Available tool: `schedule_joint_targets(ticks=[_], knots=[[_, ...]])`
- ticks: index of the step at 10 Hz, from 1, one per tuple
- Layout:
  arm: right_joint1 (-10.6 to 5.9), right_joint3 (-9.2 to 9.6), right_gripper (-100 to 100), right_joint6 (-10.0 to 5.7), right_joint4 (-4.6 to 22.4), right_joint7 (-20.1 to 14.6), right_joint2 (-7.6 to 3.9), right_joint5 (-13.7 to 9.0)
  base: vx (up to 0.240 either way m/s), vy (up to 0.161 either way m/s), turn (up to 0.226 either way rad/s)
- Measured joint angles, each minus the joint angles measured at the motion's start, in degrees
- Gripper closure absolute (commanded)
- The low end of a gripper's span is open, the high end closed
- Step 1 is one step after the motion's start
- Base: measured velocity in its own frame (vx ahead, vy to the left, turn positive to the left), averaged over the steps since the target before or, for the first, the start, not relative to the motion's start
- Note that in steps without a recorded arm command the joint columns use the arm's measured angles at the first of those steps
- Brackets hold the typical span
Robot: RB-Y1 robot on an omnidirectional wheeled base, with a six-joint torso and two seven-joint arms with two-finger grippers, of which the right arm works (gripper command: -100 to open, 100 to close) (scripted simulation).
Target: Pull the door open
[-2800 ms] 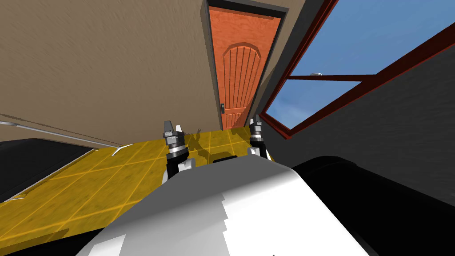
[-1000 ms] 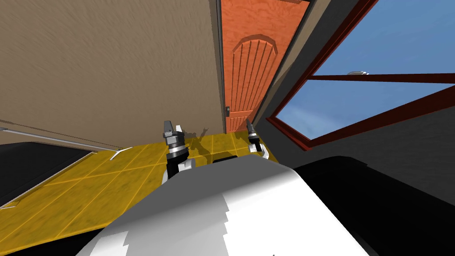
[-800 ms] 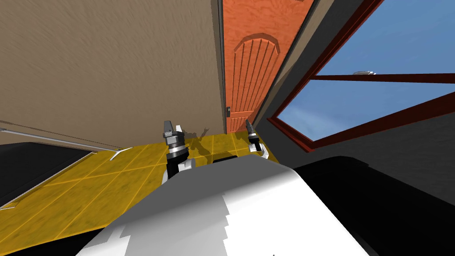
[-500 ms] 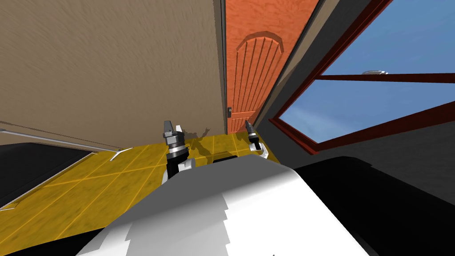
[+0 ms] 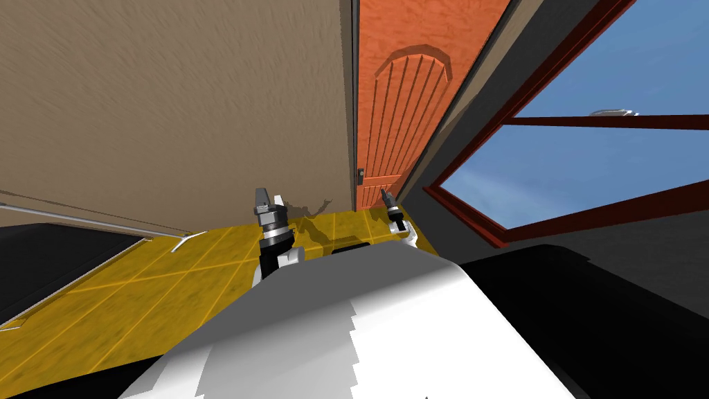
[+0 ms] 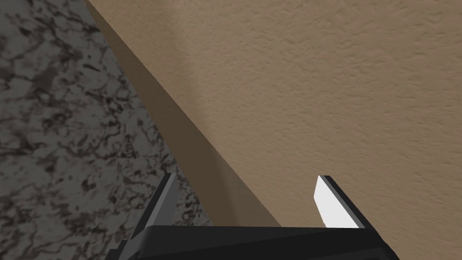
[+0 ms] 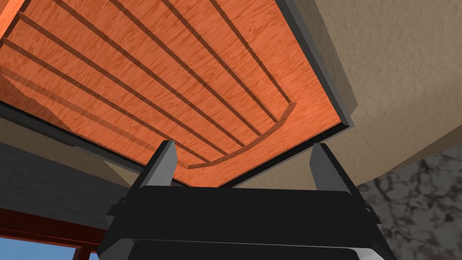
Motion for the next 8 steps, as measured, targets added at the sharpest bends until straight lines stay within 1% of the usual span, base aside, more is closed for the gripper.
schedule_joint_targets(ticks=[1, 2, 4, 6, 8], knots=[[-0.78, -0.48, -100, -0.28, 1.66, 0.81, -0.2, 0.8, 0.121, 0.049, 0.019], [-1.25, -0.86, -100, -0.38, 2.7, 1.58, -0.45, 1.61, 0.104, 0.047, 0.014], [-3.19, -1.95, -100, -0.95, 6.31, 3.09, -1.19, 3.13, 0.087, 0.048, 0.017], [-4.29, -2.72, -100, -0.93, 8.49, 4.53, -1.73, 4.72, 0.107, 0.047, 0.013], [-5.81, -3.67, -100, -1.32, 11.41, 5.97, -2.35, 6.23, 0.097, 0.034, 0.015]])
